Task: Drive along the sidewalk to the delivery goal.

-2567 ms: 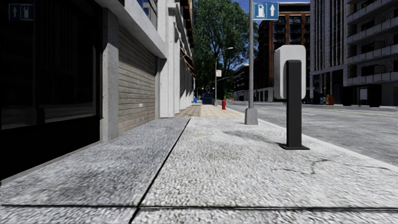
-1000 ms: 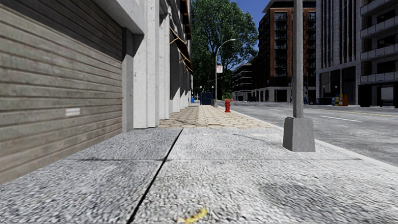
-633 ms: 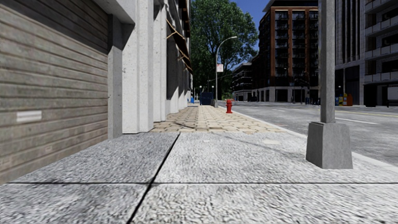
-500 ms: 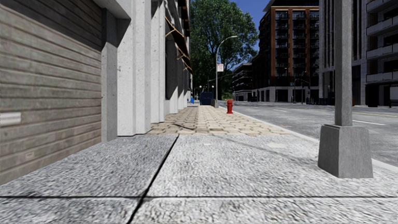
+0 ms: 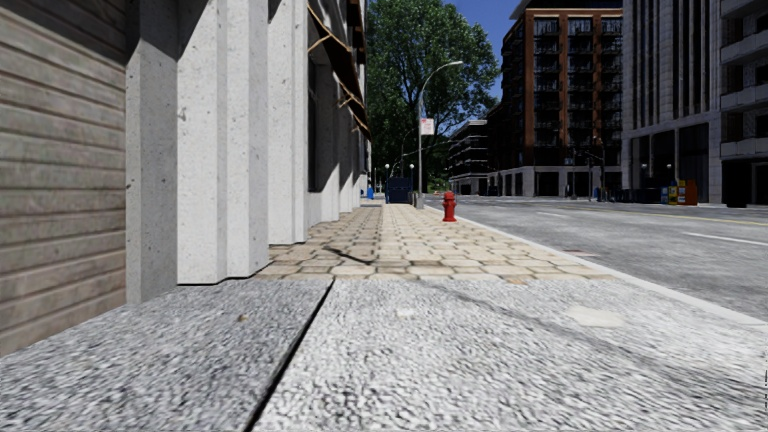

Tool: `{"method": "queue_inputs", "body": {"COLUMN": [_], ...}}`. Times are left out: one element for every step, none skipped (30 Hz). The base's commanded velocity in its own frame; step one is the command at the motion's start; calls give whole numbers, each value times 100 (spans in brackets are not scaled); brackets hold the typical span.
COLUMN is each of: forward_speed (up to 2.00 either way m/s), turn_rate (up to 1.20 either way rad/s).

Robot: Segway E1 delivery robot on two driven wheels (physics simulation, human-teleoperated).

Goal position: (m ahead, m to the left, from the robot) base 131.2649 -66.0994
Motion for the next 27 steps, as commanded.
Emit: {"method": "queue_inputs", "body": {"forward_speed": [200, 200, 200, 200, 200, 200, 200, 200, 200, 200, 200, 200, 200, 200, 200, 200, 200, 200, 200, 200, 200, 200, 200, 200, 200, 200, 200], "turn_rate": [0, 0, 0, 0, 0, 0, 0, 0, 0, 0, 0, 0, 0, 0, 0, 0, 0, 0, 0, 0, 0, 0, 0, 0, 0, 0, 0]}}
